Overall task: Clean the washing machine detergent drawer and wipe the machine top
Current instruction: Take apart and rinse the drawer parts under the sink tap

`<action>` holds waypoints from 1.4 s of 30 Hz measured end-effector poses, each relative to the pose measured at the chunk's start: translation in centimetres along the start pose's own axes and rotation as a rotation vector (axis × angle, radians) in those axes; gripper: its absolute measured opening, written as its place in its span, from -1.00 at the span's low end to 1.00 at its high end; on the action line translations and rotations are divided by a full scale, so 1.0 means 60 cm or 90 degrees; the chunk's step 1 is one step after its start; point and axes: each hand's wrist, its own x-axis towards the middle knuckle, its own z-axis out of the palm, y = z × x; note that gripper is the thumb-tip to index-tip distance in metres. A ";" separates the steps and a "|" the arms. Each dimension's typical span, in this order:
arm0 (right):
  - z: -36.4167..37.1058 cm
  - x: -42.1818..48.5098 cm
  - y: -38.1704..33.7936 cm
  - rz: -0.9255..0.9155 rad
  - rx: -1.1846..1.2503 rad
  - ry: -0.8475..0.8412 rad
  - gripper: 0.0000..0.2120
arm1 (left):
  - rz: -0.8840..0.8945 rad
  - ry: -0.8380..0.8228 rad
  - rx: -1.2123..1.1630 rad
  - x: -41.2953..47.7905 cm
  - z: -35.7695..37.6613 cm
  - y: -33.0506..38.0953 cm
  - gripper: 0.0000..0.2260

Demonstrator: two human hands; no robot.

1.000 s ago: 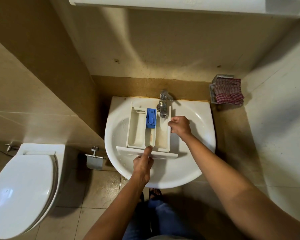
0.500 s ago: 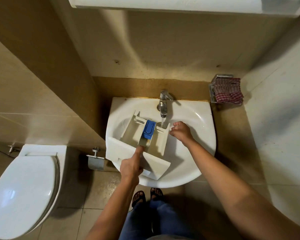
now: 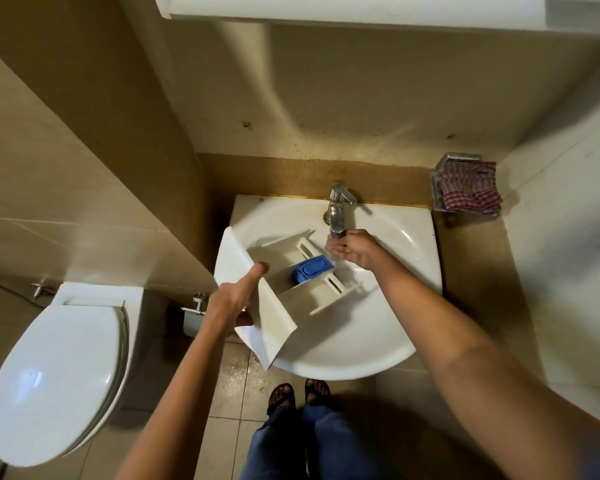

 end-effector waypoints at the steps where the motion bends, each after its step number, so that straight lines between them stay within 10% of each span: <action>1: 0.003 0.002 -0.004 0.010 0.000 -0.013 -0.76 | 0.005 -0.008 0.009 0.006 0.000 0.002 -0.12; 20: -0.025 -0.003 0.008 -0.048 -0.247 0.057 -0.80 | 0.045 -0.125 -0.027 0.020 0.041 -0.021 -0.41; 42: -0.082 -0.020 0.039 -0.173 -0.168 0.293 -0.73 | 0.084 -0.175 -0.027 0.119 0.133 -0.020 -0.59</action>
